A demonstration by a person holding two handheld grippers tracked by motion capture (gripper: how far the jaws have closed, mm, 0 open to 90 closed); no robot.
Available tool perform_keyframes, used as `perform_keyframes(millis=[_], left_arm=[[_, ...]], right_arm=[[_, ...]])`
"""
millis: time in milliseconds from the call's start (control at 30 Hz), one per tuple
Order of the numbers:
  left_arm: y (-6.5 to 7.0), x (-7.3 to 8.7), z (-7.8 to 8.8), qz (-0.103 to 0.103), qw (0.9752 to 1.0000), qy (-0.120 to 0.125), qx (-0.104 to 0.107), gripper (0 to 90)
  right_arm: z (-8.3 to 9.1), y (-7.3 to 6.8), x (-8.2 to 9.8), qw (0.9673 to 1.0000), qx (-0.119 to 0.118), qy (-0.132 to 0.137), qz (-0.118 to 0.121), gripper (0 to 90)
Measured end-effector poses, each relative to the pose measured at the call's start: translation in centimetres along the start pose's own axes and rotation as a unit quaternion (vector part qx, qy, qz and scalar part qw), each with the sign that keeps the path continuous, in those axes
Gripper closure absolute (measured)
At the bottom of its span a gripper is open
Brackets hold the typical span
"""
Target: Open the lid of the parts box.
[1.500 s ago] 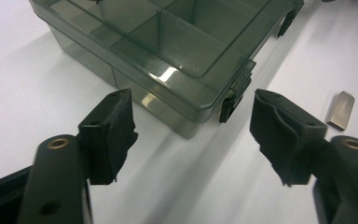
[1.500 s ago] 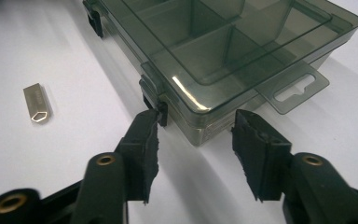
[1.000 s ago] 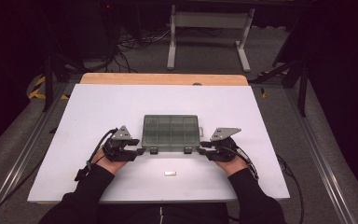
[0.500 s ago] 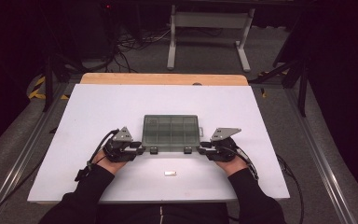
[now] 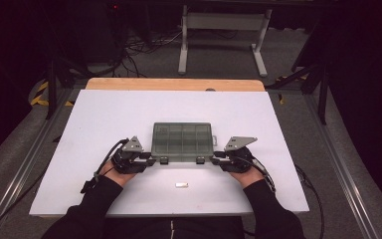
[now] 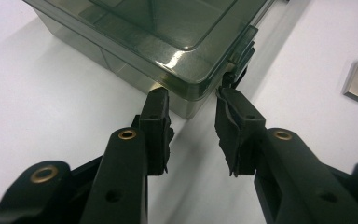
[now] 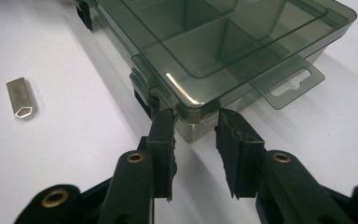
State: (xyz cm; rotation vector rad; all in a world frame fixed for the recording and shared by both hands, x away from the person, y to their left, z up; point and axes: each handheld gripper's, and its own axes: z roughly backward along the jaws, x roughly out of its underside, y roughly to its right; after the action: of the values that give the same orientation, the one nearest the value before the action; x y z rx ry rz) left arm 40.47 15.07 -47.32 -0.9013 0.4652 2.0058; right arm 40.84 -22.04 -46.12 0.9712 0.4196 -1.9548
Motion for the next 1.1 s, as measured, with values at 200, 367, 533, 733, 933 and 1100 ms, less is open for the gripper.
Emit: perform_keyframes(millis=[200,367,533,733,933,1100], left_arm=[[-0.04,-0.01,0.04,0.001,1.0,0.0,0.001,65.6],[-0.07,0.0,0.06,0.002,1.0,0.002,0.003,65.4],[-0.07,-0.01,0.07,0.002,1.0,0.002,0.002,65.4],[-0.12,0.0,0.12,0.002,1.0,0.003,0.002,65.1],[-0.12,0.0,0.1,0.002,1.0,0.003,0.003,64.7],[-0.11,0.02,0.04,0.002,1.0,0.002,0.004,64.4]], right_arm=[[0.02,-0.01,-0.01,1.0,0.0,0.001,0.001,67.9],[0.15,-0.08,-0.07,1.0,0.0,0.009,0.004,70.9],[0.15,-0.05,-0.07,1.0,-0.001,0.009,0.002,71.0],[0.18,-0.08,-0.09,0.9999,-0.002,0.01,0.003,71.0],[0.35,-0.08,-0.16,0.9999,-0.001,0.017,0.003,71.1],[0.63,-0.07,-0.33,0.9995,-0.003,0.033,0.003,71.5]])
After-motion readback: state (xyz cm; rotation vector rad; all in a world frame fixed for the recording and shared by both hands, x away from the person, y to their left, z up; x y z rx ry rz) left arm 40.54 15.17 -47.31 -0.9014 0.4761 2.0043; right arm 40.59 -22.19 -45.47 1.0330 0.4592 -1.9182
